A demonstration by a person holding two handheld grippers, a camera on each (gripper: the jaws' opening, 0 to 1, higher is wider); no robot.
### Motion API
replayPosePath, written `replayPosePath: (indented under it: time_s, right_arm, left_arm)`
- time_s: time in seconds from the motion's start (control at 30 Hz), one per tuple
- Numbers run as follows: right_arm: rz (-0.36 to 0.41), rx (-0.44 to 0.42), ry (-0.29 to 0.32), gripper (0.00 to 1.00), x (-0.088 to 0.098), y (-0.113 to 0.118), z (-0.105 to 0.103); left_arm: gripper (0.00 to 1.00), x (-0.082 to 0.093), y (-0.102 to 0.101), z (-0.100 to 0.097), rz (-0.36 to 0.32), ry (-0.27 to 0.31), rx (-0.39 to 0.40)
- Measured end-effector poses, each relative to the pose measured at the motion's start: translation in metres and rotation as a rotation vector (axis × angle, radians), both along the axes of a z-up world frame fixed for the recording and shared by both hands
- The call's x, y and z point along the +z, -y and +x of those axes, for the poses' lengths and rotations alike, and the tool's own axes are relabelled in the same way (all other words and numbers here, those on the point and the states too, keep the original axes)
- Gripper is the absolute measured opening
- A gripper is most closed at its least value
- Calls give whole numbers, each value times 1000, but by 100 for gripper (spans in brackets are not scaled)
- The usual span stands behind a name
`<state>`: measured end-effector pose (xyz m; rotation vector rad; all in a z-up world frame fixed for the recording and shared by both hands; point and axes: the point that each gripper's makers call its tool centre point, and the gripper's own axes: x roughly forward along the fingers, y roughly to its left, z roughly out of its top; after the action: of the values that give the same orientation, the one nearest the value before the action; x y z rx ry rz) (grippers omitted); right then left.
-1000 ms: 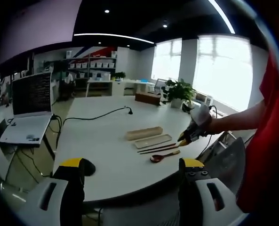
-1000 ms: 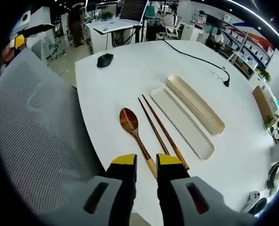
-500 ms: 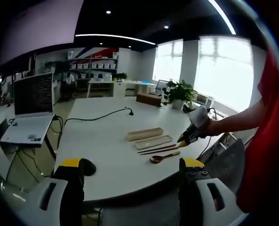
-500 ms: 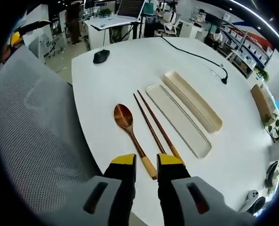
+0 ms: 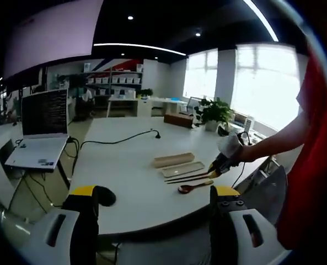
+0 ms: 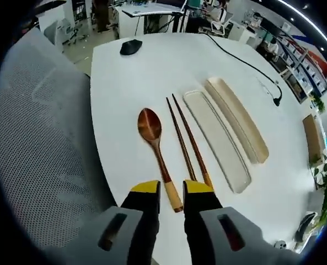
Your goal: Arrange the utensils inside the cutlery case until each visible utensil rests in its matching compartment.
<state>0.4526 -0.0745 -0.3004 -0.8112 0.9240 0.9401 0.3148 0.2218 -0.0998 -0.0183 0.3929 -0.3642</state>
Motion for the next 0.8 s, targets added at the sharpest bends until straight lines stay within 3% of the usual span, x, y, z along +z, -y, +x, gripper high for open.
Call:
replayPosePath:
  time_s: [0.27, 0.33, 0.4, 0.6, 0.8]
  right_arm:
    - [42, -72, 5, 11, -1, 3, 17]
    - [74, -171, -47, 11, -7, 6, 9]
    - [101, -178, -42, 11, -9, 4, 5]
    - [78, -203, -45, 11, -19, 16, 6]
    - [115, -204, -15, 10, -12, 11, 16]
  left_arm:
    - [85, -11, 5, -6, 23, -22, -20]
    - [85, -10, 8, -6, -7, -21, -19]
    - [85, -8, 8, -4, -17, -11, -17]
    - [84, -12, 16, 1, -6, -26, -61]
    - [84, -12, 16, 5, 1, -25, -71]
